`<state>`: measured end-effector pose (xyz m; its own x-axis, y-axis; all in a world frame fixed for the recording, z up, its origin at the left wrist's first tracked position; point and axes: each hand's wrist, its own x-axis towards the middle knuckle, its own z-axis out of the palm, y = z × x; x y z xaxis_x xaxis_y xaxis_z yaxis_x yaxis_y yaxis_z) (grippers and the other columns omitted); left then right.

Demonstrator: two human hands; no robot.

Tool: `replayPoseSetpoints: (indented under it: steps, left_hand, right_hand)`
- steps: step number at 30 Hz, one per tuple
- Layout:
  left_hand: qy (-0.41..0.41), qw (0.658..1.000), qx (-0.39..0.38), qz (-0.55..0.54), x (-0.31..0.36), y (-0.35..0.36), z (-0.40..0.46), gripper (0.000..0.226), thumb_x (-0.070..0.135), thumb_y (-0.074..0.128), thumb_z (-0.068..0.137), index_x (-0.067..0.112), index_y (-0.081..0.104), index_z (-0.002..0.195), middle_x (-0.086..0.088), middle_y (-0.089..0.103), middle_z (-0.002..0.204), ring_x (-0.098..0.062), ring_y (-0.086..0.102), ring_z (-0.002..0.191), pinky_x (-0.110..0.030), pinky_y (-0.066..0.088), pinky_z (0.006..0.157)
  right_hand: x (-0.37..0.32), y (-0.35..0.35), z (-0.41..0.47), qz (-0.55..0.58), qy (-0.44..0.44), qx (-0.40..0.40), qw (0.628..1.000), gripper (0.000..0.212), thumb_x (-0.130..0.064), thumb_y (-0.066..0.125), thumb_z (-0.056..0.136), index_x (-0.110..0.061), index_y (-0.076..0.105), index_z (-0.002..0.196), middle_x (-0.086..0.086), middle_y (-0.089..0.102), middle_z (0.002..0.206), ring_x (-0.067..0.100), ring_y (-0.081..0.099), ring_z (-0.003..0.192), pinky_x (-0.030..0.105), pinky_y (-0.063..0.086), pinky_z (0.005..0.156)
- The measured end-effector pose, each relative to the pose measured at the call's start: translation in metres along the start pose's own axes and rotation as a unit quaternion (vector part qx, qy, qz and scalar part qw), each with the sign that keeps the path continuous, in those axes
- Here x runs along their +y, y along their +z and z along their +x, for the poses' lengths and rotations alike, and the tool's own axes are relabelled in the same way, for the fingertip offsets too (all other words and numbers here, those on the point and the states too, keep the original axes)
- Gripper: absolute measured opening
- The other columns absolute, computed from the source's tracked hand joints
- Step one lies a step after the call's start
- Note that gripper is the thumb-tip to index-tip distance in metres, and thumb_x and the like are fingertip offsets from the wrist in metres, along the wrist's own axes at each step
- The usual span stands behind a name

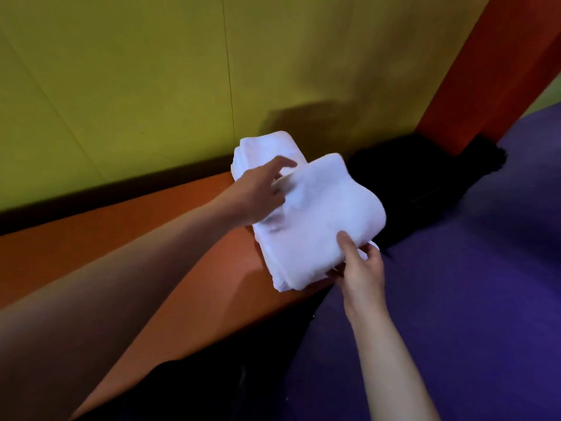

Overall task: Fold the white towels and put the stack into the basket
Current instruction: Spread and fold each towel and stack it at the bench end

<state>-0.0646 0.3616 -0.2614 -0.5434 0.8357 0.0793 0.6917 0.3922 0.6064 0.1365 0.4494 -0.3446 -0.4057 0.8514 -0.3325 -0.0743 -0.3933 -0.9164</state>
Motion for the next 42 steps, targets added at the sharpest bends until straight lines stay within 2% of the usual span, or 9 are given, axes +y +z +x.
replayPoseSetpoints:
  steps: [2, 4, 9, 11, 14, 18, 23, 28, 42]
  left_hand:
    - [0.041, 0.995, 0.029, 0.086, 0.003, 0.014, 0.014, 0.060, 0.019, 0.066, 0.088, 0.025, 0.045, 0.143, -0.010, 0.053, 0.136, -0.031, 0.054, 0.120, -0.042, 0.046, 0.095]
    - [0.068, 0.981, 0.010, 0.181, -0.003, 0.043, 0.007, 0.056, 0.035, 0.063, 0.090, 0.029, 0.046, 0.144, -0.008, 0.048, 0.145, -0.034, 0.047, 0.129, -0.049, 0.044, 0.100]
    - [0.072, 0.967, -0.064, 0.235, -0.029, 0.103, -0.046, 0.066, 0.054, 0.006, 0.095, 0.035, 0.039, 0.150, -0.004, 0.036, 0.159, -0.035, 0.027, 0.148, -0.047, 0.031, 0.115]
    - [0.058, 0.974, -0.061, 0.213, -0.033, 0.107, -0.052, 0.068, 0.058, 0.003, 0.096, 0.035, 0.029, 0.155, -0.001, 0.024, 0.165, -0.031, 0.011, 0.154, -0.047, 0.022, 0.120]
    - [0.045, 0.974, -0.072, 0.209, -0.033, 0.112, -0.056, 0.069, 0.065, 0.002, 0.096, 0.038, 0.014, 0.158, 0.003, 0.007, 0.168, -0.025, -0.007, 0.155, -0.046, 0.011, 0.123]
    - [0.032, 0.967, -0.081, 0.238, -0.029, 0.113, -0.057, 0.075, 0.065, -0.002, 0.091, 0.035, 0.013, 0.159, -0.001, 0.006, 0.169, -0.027, -0.007, 0.155, -0.047, 0.014, 0.121]
    - [0.038, 0.968, -0.056, 0.241, -0.017, 0.100, -0.067, 0.070, 0.058, 0.009, 0.091, 0.027, 0.042, 0.145, -0.007, 0.036, 0.156, -0.034, 0.027, 0.147, -0.049, 0.039, 0.106]
    - [0.027, 0.973, -0.023, 0.230, -0.022, 0.082, -0.103, 0.044, 0.044, 0.039, 0.099, 0.027, 0.050, 0.138, -0.004, 0.046, 0.147, -0.030, 0.042, 0.135, -0.047, 0.043, 0.098]
    - [-0.073, 0.962, 0.118, 0.234, -0.061, -0.008, -0.264, 0.033, 0.038, 0.048, 0.092, 0.025, 0.060, 0.120, 0.001, 0.058, 0.117, -0.029, 0.055, 0.104, -0.042, 0.045, 0.085]
  right_hand:
    - [0.004, 0.001, 0.009, -0.042, -0.005, 0.035, 0.998, 0.053, -0.034, 0.078, 0.082, -0.013, 0.052, 0.123, 0.007, 0.073, 0.109, 0.025, 0.074, 0.094, 0.047, 0.061, 0.073]
    - [0.012, -0.003, 0.017, -0.215, -0.014, 0.087, 0.973, 0.071, -0.050, 0.079, 0.076, -0.009, 0.049, 0.126, 0.010, 0.068, 0.118, 0.031, 0.068, 0.105, 0.042, 0.056, 0.085]
    - [0.021, -0.013, 0.015, -0.431, -0.156, 0.200, 0.866, 0.108, -0.066, 0.072, 0.070, -0.015, 0.025, 0.151, 0.016, 0.042, 0.143, 0.039, 0.045, 0.128, 0.049, 0.038, 0.104]
    - [0.023, -0.017, 0.015, -0.509, -0.282, 0.202, 0.788, 0.097, -0.061, 0.066, 0.079, -0.026, 0.019, 0.157, 0.011, 0.029, 0.157, 0.033, 0.034, 0.141, 0.049, 0.025, 0.114]
    - [0.031, -0.022, 0.025, -0.600, -0.372, 0.079, 0.704, 0.061, -0.054, 0.044, 0.096, -0.029, 0.038, 0.151, 0.006, 0.030, 0.161, 0.024, 0.021, 0.151, 0.049, 0.009, 0.124]
    - [0.043, -0.028, 0.034, -0.636, -0.304, 0.008, 0.710, 0.060, -0.057, 0.023, 0.099, -0.030, 0.042, 0.149, 0.005, 0.035, 0.159, 0.022, 0.017, 0.152, 0.050, 0.005, 0.124]
    - [0.031, -0.017, 0.026, -0.607, -0.345, 0.016, 0.716, 0.048, -0.040, 0.044, 0.097, -0.019, 0.057, 0.138, 0.010, 0.053, 0.145, 0.028, 0.039, 0.141, 0.050, 0.023, 0.120]
    - [0.034, 0.003, -0.004, -0.555, -0.394, -0.012, 0.733, 0.041, -0.022, 0.053, 0.091, -0.015, 0.061, 0.131, 0.009, 0.063, 0.130, 0.030, 0.055, 0.122, 0.049, 0.043, 0.103]
    - [0.058, 0.078, -0.135, -0.510, -0.420, -0.152, 0.735, 0.044, -0.018, 0.064, 0.084, -0.026, 0.060, 0.127, -0.006, 0.059, 0.125, 0.019, 0.054, 0.115, 0.036, 0.039, 0.100]
